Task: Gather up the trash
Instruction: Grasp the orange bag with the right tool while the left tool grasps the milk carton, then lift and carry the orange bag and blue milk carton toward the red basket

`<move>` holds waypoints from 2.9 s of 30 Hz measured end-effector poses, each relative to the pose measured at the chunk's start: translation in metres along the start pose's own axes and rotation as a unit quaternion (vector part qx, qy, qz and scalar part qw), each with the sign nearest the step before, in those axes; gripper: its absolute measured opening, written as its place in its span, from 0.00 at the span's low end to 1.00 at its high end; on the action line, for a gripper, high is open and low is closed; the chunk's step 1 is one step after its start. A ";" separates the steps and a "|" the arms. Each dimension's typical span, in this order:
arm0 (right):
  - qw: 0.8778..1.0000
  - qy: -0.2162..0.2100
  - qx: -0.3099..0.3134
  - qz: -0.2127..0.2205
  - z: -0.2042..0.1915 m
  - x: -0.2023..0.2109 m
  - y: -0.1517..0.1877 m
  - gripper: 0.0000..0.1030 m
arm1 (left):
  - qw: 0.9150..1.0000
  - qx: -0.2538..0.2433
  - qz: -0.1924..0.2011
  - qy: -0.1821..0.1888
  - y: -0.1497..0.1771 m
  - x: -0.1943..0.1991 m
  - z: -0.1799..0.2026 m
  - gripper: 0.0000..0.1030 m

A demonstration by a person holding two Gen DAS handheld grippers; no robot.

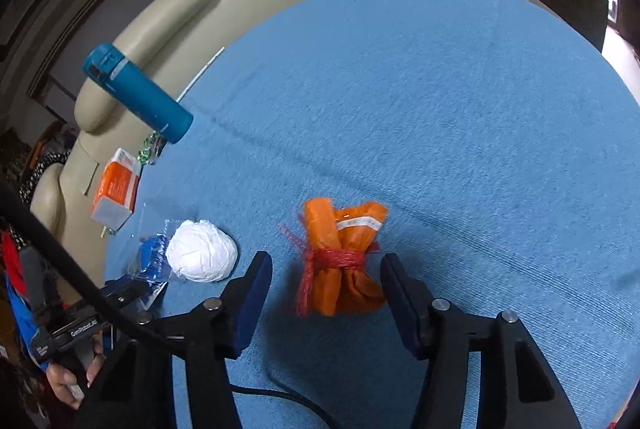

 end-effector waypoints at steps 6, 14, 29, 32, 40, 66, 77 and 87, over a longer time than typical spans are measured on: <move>1.000 0.006 -0.001 -0.009 0.001 -0.008 0.002 0.45 | 1.000 -0.020 0.015 -0.004 -0.006 -0.004 0.002 0.68; 1.000 0.012 0.016 -0.015 -0.003 -0.008 0.013 0.33 | 0.999 -0.016 0.030 0.008 -0.001 0.000 0.015 0.49; 0.997 -0.051 0.057 0.006 -0.014 0.040 0.041 0.33 | 0.993 0.061 0.078 -0.069 0.063 0.081 0.017 0.49; 0.996 -0.067 0.062 0.010 -0.012 0.055 0.055 0.33 | 0.991 0.059 0.100 -0.065 0.075 0.108 0.036 0.49; 0.994 -0.077 0.060 0.055 0.016 0.122 0.092 0.33 | 0.989 -0.020 0.144 -0.036 0.083 0.150 0.124 0.49; 0.975 -0.037 -0.022 0.220 0.119 0.298 0.177 0.33 | 0.963 -0.215 0.164 -0.011 0.143 0.171 0.312 0.49; 0.967 -0.016 -0.042 0.253 0.141 0.324 0.176 0.33 | 0.951 -0.263 0.164 -0.015 0.152 0.164 0.342 0.49; 0.966 -0.019 -0.061 0.250 0.158 0.324 0.184 0.33 | 0.942 -0.291 0.166 -0.030 0.161 0.164 0.363 0.49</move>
Point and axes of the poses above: each gripper's, at about its wrist camera, not at the fingertips, and x roughly against the way its jaws point, z to its right, y to its underside, the point moved 9 cm from there along -x, roughly the way its jaws point, and after that the axes turned 9 degrees about -z, right-handed, at the moved point
